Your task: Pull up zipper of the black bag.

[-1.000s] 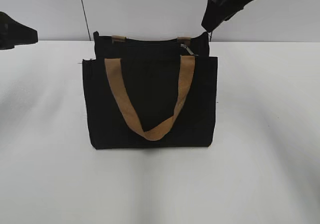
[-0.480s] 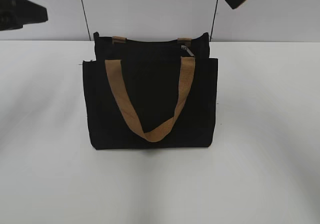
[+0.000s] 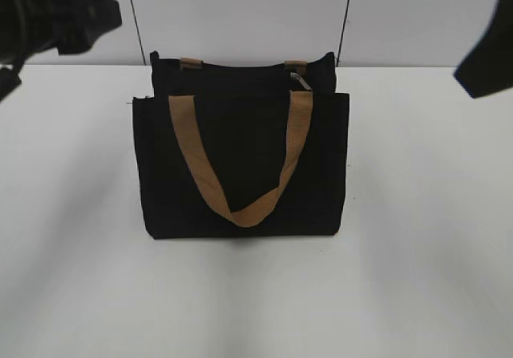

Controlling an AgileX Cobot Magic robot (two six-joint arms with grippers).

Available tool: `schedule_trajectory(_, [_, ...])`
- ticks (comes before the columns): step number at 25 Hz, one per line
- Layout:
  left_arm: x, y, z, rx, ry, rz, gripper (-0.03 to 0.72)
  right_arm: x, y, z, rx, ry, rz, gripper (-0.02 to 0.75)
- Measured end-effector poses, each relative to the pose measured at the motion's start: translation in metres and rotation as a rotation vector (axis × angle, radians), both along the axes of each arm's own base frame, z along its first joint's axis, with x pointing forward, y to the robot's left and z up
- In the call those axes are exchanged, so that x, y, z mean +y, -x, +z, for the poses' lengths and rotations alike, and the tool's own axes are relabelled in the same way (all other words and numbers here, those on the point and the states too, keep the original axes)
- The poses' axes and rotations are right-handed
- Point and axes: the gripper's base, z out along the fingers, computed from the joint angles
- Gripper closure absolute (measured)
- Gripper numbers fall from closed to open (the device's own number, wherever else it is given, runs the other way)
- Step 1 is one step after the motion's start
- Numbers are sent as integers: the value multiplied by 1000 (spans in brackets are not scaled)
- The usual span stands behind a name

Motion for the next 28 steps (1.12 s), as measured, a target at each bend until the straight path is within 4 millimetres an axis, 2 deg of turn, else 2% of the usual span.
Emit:
schedule_trajectory(3, [-10,11,-13,19,-35,-24,125,-19,32,-2,-28,-15,-15,174])
schedule_trajectory(8, [-21,18,-15,18,-49,-81,125,-50,92,-19,-60,-82,-14,174])
schedule_trajectory(11, [-25,22,-15,32,-38,-141,125,-66,127,-49,-45,-121,-8,174])
schedule_trajectory(15, [-26,28,-10,24,-24,-182,125,-86,163,-90,-68,-150,-19,174])
schedule_trajectory(17, [-26,29,-8,18,-20,-182,125,-93,175,-108,-81,-164,-33,174])
schedule_trajectory(19, [-26,30,-8,17,-18,-189,125,-98,182,-117,-104,-181,-51,174])
schedule_trajectory(24, [-24,34,-3,-1,-11,-199,125,-106,185,-117,-174,-200,-129,174])
schedule_trajectory(28, [-11,52,5,-47,13,-202,125,-106,180,-120,-214,-216,-155,174])
